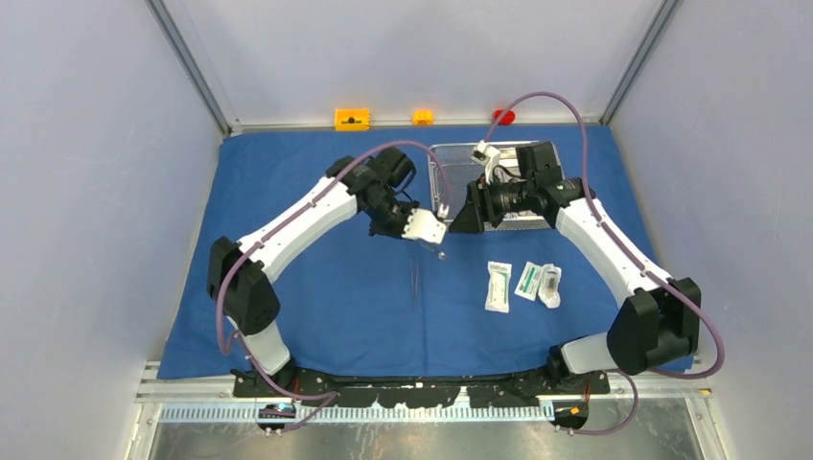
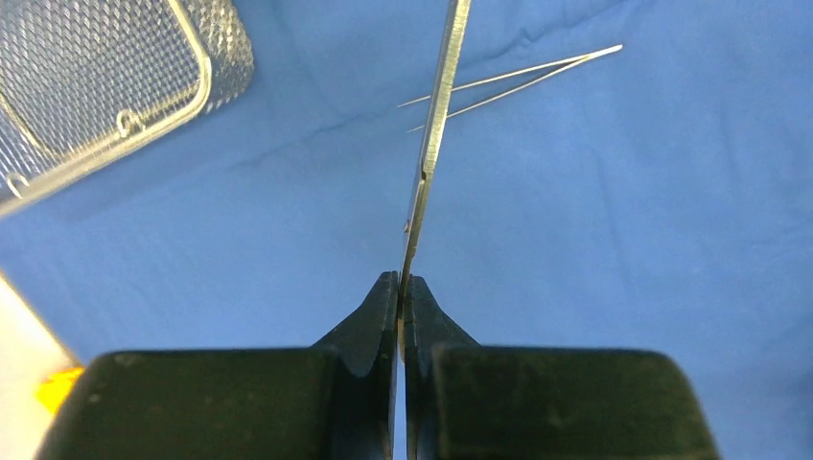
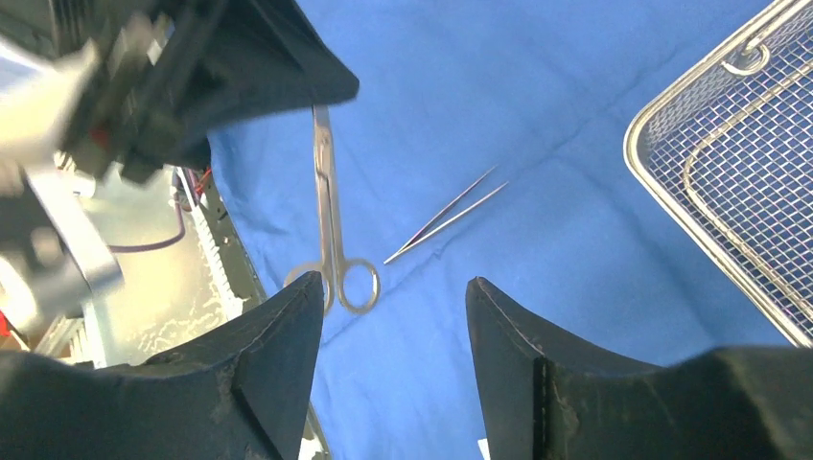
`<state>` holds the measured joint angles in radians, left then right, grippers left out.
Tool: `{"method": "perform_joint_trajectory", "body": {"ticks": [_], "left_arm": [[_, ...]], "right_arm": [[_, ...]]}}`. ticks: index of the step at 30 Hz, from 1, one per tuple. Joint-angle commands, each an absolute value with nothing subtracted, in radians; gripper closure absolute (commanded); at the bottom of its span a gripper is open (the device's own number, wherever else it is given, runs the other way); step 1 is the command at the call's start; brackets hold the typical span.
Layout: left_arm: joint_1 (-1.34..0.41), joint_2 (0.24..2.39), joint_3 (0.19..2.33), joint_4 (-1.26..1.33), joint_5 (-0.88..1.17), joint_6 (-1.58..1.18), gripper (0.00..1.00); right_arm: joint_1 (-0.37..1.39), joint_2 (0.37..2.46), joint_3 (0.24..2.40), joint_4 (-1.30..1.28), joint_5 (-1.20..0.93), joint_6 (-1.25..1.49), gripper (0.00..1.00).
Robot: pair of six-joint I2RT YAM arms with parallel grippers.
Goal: Open and lay out the surgical kit
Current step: Place the medical item in the surgical kit.
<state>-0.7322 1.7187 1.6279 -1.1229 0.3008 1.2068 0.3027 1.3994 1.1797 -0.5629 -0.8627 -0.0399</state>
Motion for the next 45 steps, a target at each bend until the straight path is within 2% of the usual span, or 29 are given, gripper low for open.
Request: {"method": "perform_joint_trajectory", "body": {"ticks": [1, 6, 21, 26, 34, 38, 42, 43, 45], "left_arm": [[-0.65, 1.69, 1.722, -1.216, 0.48, 0.982, 1.0], [-0.585, 1.704, 1.747, -1.215, 0.595, 0.852, 1.0], [-0.576, 1.793, 1.819, -1.312, 0.749, 0.768, 1.0], [-0.576, 1.8, 1.827, -1.315, 0.754, 0.76, 1.0], [-0.578, 1.82, 1.841, -1.335, 0.761, 0.76, 1.0], [-0.577, 1.828, 1.853, -1.344, 0.759, 0.76, 1.0], [-0.576, 1.835, 1.858, -1.346, 0.752, 0.761, 1.0], [-0.577, 1.837, 1.861, -1.348, 0.751, 0.762, 1.0], [-0.576, 1.841, 1.867, -1.351, 0.749, 0.763, 1.0]], "right_arm": [[0.295, 1.324, 1.181, -0.634, -0.894, -0.166, 0.38], [0.293, 1.305, 1.206, -0.688, -0.916, -0.223, 0.36], [0.365, 1.341, 1.301, -0.74, -0.849, -0.292, 0.36], [0.395, 1.34, 1.303, -0.75, -0.824, -0.306, 0.51], [0.435, 1.355, 1.322, -0.75, -0.788, -0.312, 0.55], [0.454, 1.367, 1.333, -0.756, -0.786, -0.313, 0.66], [0.462, 1.372, 1.341, -0.76, -0.785, -0.312, 0.7], [0.463, 1.373, 1.342, -0.761, -0.784, -0.312, 0.72], [0.467, 1.376, 1.345, -0.763, -0.781, -0.312, 0.85]]}}
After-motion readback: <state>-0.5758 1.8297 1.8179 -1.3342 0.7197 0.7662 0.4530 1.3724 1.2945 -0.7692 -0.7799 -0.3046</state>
